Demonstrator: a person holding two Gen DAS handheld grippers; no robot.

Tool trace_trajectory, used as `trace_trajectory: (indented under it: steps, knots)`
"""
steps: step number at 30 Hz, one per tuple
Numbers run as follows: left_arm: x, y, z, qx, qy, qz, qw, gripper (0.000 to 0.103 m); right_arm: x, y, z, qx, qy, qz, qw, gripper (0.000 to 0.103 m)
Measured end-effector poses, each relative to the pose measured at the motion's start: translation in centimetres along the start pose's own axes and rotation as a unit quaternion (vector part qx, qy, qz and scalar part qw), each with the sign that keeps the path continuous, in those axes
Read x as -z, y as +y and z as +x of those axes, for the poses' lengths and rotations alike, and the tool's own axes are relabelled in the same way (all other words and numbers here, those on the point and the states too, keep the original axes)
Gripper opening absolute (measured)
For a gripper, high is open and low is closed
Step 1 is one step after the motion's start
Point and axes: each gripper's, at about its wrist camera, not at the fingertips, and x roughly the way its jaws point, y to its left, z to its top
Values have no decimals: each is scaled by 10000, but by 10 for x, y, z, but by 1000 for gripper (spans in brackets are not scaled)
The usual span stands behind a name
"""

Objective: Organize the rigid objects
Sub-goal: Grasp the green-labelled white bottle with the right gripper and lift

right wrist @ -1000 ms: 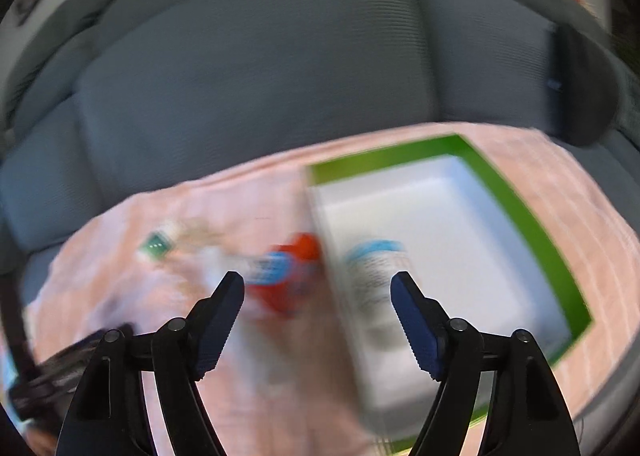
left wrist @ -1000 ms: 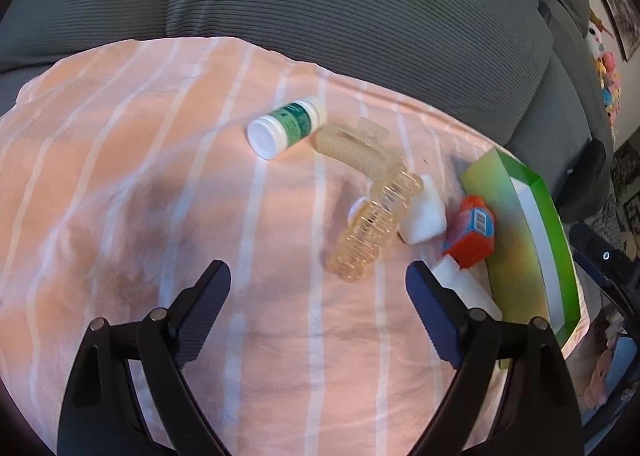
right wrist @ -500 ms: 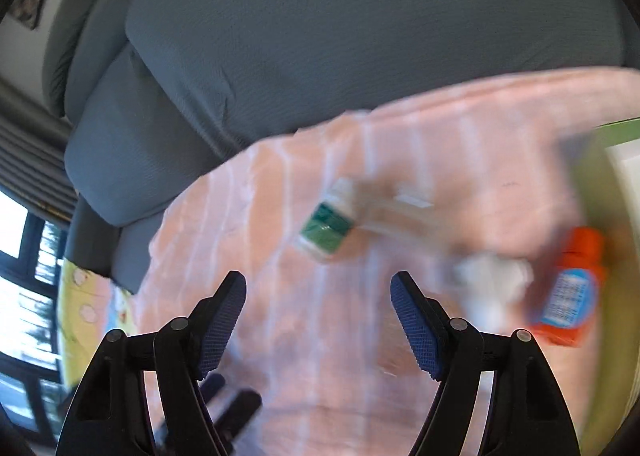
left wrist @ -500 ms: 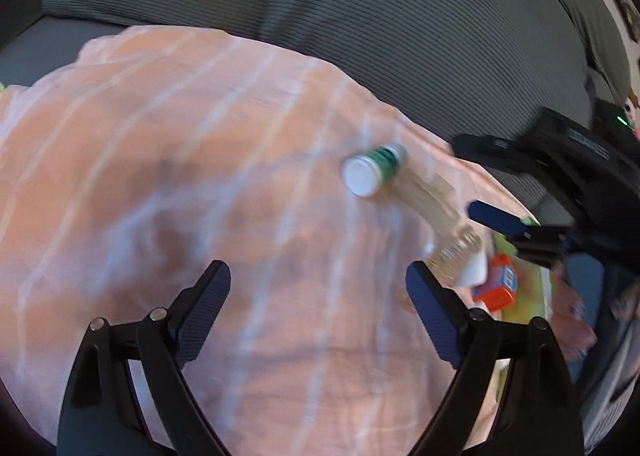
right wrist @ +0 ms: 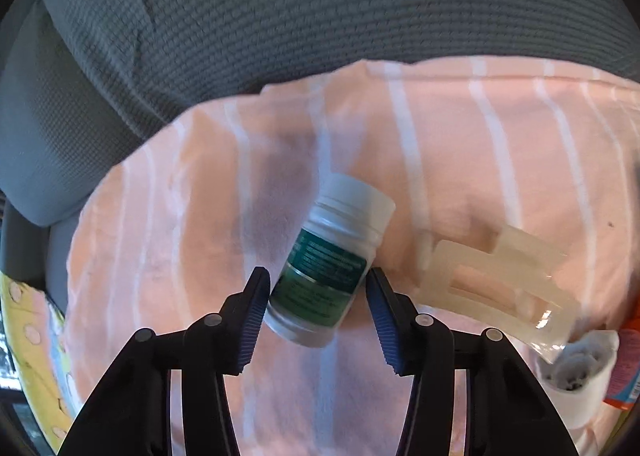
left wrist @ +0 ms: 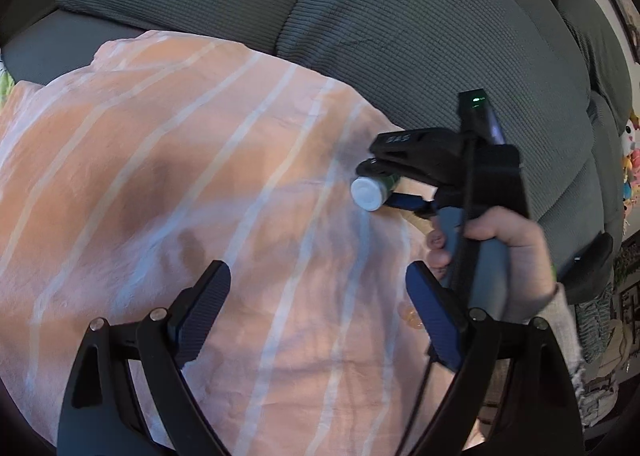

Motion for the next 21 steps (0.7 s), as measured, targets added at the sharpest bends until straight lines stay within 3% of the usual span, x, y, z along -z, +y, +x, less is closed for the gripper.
trace_trajectory:
  steps: [6,9,21]
  knots:
    - [-4,5,5,93,107,-191,9997,89,11,-8,-4,-193,-109,-251,9994,47]
    - [-6,9,5,120,38,-250,9996,89,26,-20,-11,-674,-25,-159,9976,45]
    - [0,6,5,79,52,-13,10000,89,90,-71,-86,-1524,-227,-400,9872,42]
